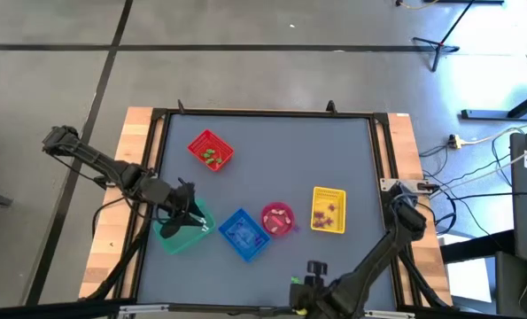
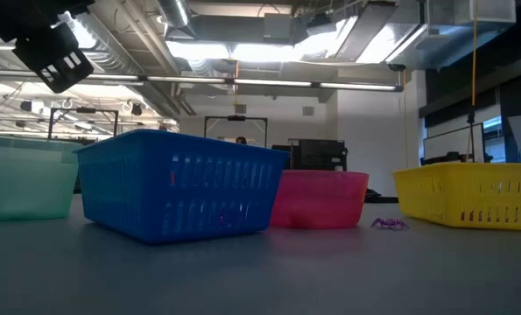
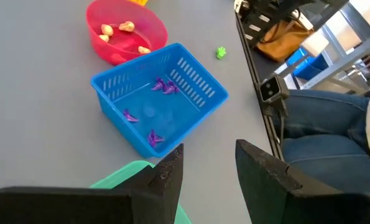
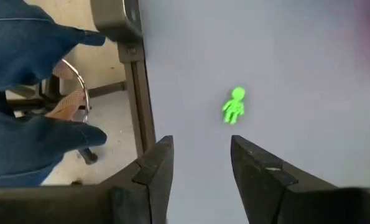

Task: Sort Halloween decoration
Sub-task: Put the green skeleton toy into the red bin

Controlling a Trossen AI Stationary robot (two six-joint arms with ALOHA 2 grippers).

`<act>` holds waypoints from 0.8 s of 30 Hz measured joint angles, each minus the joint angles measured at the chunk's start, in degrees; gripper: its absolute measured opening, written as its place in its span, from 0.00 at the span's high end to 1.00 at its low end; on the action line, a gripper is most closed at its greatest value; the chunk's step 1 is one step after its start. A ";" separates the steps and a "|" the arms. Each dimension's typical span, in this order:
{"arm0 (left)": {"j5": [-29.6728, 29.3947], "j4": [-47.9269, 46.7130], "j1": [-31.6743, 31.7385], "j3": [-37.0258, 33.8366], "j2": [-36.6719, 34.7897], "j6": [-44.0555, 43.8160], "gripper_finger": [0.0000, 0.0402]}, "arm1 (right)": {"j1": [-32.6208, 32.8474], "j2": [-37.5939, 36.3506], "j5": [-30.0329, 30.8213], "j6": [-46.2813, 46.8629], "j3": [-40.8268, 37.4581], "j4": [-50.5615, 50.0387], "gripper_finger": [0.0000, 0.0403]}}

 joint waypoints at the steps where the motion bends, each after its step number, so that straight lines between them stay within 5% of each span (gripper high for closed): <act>1: -0.01 0.01 -0.28 0.00 -0.01 0.01 0.67 | 0.48 0.00 0.27 1.57 -1.42 1.31 0.61; 11: -0.10 -0.01 -1.55 0.00 0.00 -0.02 0.67 | 0.13 0.00 1.64 6.80 -13.47 10.19 0.61; 24: -0.20 0.02 -1.53 0.00 0.00 -0.04 0.68 | -1.67 0.04 2.72 7.82 -17.90 13.54 0.61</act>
